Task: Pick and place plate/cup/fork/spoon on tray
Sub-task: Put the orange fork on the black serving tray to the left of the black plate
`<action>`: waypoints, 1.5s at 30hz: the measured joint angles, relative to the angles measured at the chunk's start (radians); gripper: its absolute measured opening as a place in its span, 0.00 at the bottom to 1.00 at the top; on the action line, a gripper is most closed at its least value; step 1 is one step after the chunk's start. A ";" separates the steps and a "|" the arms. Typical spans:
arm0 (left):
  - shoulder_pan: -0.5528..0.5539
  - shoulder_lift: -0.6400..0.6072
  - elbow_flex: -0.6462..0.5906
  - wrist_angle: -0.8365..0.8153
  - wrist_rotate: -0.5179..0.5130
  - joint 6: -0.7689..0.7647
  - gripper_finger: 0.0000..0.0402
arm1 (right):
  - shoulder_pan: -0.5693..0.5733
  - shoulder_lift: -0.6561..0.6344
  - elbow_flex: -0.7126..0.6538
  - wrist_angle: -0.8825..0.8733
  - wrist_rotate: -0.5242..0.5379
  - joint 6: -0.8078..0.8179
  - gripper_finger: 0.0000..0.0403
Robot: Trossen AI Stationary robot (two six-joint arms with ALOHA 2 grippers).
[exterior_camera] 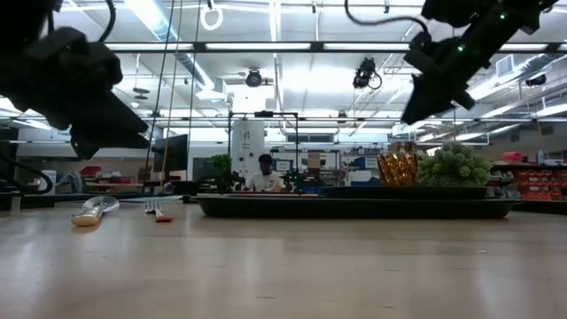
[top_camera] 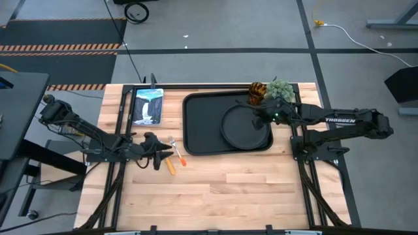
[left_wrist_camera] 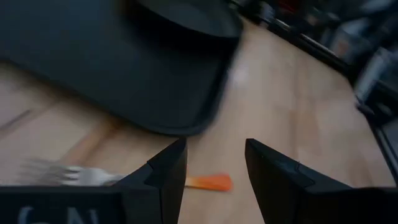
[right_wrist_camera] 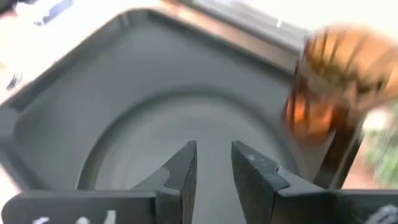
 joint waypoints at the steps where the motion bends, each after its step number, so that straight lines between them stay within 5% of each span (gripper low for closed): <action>1: 0.010 0.000 0.000 -0.008 -0.006 -0.037 0.43 | 0.012 0.000 0.000 0.038 0.039 -0.035 0.26; 6: 0.062 0.020 0.009 -0.069 -0.012 -0.234 0.41 | 0.051 0.000 0.000 0.241 0.133 -0.238 0.26; 13: 0.071 0.172 0.235 -0.496 -0.046 -0.435 0.32 | 0.155 0.000 -0.053 0.408 0.108 -0.359 0.26; 18: 0.085 0.327 0.446 -0.756 -0.074 -0.528 0.29 | 0.236 0.000 -0.083 0.403 0.066 -0.363 0.26; 28: 0.104 0.679 0.731 -0.953 -0.065 -0.760 0.28 | 0.385 0.000 -0.091 0.405 0.075 -0.396 0.26; 36: 0.110 0.949 1.008 -1.267 -0.030 -0.960 0.28 | 0.436 0.000 -0.091 0.404 0.066 -0.516 0.26; 45: 0.107 1.060 1.075 -1.308 0.068 -1.169 0.28 | 0.436 0.000 -0.091 0.412 0.009 -0.574 0.26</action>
